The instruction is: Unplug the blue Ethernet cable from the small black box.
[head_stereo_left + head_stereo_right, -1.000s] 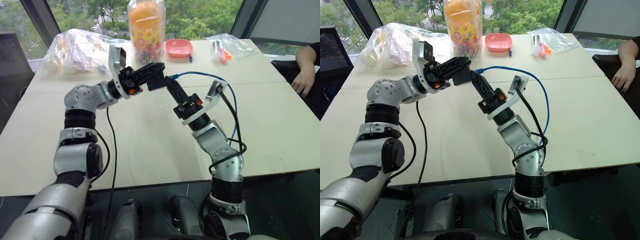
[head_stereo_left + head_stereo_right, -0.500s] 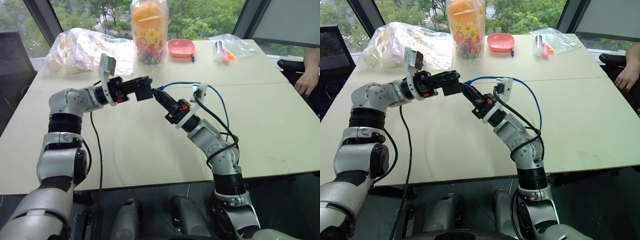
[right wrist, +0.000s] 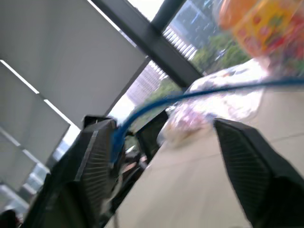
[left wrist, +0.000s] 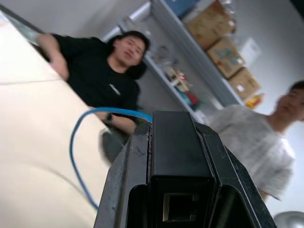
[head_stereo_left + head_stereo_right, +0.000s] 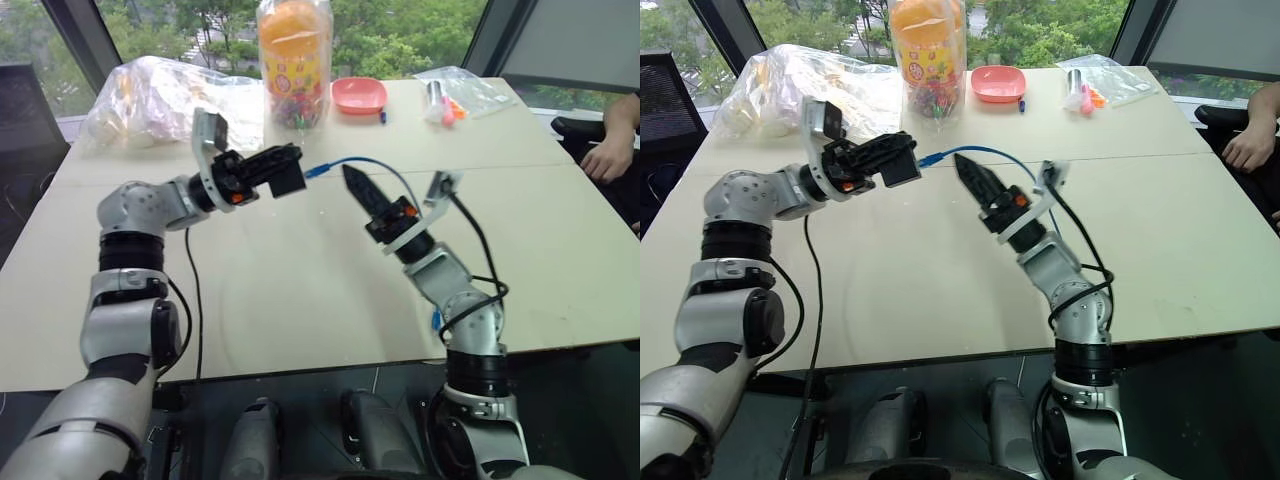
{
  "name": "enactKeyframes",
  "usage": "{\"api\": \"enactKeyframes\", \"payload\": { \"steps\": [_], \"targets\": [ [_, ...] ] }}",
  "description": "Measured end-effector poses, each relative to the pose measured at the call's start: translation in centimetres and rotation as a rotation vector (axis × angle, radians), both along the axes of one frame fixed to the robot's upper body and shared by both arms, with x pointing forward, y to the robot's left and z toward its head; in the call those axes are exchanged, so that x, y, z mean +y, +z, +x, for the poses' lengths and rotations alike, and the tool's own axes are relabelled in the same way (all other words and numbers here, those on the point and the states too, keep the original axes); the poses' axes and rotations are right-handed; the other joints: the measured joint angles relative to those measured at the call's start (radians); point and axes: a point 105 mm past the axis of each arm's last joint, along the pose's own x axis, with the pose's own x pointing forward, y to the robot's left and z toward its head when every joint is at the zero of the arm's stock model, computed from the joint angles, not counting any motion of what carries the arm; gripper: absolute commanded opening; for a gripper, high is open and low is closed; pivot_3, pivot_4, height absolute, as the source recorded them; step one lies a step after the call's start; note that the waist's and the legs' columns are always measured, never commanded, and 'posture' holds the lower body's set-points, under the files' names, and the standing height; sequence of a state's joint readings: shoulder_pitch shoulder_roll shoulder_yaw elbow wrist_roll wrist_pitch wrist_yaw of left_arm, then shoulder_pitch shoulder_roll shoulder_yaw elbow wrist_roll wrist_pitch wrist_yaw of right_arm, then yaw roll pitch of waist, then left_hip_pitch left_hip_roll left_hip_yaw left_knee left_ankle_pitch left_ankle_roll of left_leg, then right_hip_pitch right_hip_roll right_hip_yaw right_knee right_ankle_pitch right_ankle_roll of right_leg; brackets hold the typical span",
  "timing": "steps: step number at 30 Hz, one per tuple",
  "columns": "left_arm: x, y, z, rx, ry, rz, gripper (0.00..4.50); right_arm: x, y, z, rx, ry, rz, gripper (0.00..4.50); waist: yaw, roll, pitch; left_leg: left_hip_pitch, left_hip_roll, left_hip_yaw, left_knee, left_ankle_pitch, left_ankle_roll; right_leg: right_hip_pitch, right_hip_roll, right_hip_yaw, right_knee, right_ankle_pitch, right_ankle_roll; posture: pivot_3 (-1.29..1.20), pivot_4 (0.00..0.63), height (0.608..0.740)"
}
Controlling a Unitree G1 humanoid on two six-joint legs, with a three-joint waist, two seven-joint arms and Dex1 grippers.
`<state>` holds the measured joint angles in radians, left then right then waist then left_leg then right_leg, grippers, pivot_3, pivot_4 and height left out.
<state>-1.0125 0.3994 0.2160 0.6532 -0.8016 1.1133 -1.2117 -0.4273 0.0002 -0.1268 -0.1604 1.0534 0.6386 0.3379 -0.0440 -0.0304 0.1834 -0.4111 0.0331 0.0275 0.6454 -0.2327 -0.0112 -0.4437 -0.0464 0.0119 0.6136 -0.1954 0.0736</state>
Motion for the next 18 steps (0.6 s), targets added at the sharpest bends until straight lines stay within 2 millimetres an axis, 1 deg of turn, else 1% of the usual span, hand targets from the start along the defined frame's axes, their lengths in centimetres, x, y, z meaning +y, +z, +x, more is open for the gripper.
{"api": "enactKeyframes", "payload": {
  "steps": [1,4,8,13,18],
  "targets": [
    [-0.3,-0.1,-0.1,0.005,-0.014,-0.004,0.55,0.2,0.2,-0.2,-0.006,0.013,0.006,3.75,0.0,0.0,0.0,0.0,0.0,0.0,0.0,0.0,0.0,0.0,0.0,0.0,0.0,0.0,0.0,0.0,0.15,0.74],
    [-0.3,-0.1,-0.1,0.008,-0.018,-0.003,0.55,0.1,0.8,-0.7,-0.032,0.017,0.011,3.75,0.001,0.0,0.0,0.0,0.0,0.0,0.0,0.0,0.0,0.0,0.0,0.0,0.0,0.0,0.0,0.0,0.15,0.74],
    [-0.6,-0.3,-0.1,0.018,-0.022,-0.009,0.55,0.2,0.6,-0.9,-0.024,0.017,0.019,3.75,0.002,0.0,0.0,0.0,0.0,0.0,0.0,0.0,0.0,0.0,0.0,0.0,-0.001,0.0,0.0,0.0,0.15,0.74],
    [-0.7,-0.2,0.1,0.025,-0.023,-0.014,0.55,0.7,0.9,-1.3,-0.038,0.033,0.017,3.75,0.002,0.0,0.0,0.0,0.0,0.0,0.0,0.0,0.0,0.0,0.0,0.0,-0.001,0.0,0.0,0.0,0.15,0.74],
    [-0.7,-0.2,0.2,0.023,-0.019,-0.018,0.55,1.1,0.5,-1.5,-0.03,0.042,0.002,3.75,0.001,0.0,0.0,0.0,0.0,-0.001,0.0,0.0,0.0,0.0,0.0,0.0,-0.001,0.0,0.0,0.0,0.15,0.74]
  ]
}}
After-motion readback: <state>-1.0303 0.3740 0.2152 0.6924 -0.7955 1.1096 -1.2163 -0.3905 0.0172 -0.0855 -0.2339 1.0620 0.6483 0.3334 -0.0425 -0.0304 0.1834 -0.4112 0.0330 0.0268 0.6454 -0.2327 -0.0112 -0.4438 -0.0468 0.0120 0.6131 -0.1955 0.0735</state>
